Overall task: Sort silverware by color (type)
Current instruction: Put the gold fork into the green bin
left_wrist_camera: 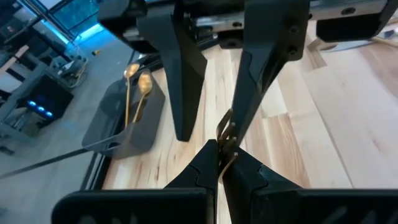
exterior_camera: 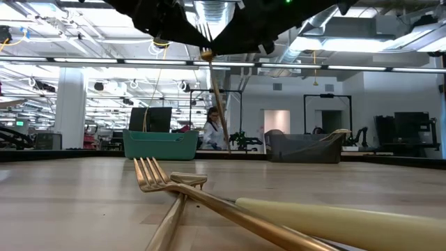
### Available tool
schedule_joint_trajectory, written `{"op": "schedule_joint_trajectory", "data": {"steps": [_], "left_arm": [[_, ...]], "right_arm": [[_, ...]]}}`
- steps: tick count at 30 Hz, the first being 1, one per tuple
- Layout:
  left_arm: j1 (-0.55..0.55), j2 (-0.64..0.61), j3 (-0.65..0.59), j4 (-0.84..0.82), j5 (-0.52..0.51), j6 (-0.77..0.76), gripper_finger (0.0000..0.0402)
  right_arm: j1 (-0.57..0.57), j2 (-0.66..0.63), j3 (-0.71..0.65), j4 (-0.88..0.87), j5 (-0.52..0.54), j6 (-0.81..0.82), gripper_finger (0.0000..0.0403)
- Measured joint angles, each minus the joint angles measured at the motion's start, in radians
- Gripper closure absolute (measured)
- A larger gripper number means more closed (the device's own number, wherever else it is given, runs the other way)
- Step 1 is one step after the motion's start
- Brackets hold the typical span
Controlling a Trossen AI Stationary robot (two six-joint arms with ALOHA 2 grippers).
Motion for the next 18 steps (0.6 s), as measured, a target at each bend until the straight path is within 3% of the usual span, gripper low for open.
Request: {"op": "schedule_joint_trajectory", "data": {"steps": [5, 10, 13, 18], "left_arm": [[0.0, 0.0, 0.0, 0.011, -0.009, 0.017, 0.0401], [0.0, 0.0, 0.0, 0.024, 0.013, 0.012, 0.0401], [0.0, 0.0, 0.0, 0.039, 0.058, 0.011, 0.0401], [0.0, 0.0, 0.0, 0.073, 0.073, -0.009, 0.0401]], "right_arm": [[-0.01, 0.0, 0.0, -0.021, -0.074, 0.009, 0.0223], [-0.01, 0.0, 0.0, -0.019, -0.082, 0.012, 0.0237], [-0.015, 0.0, 0.0, -0.012, -0.088, 0.013, 0.027], [-0.014, -0.001, 0.0, -0.004, -0.1, 0.028, 0.0367]]}}
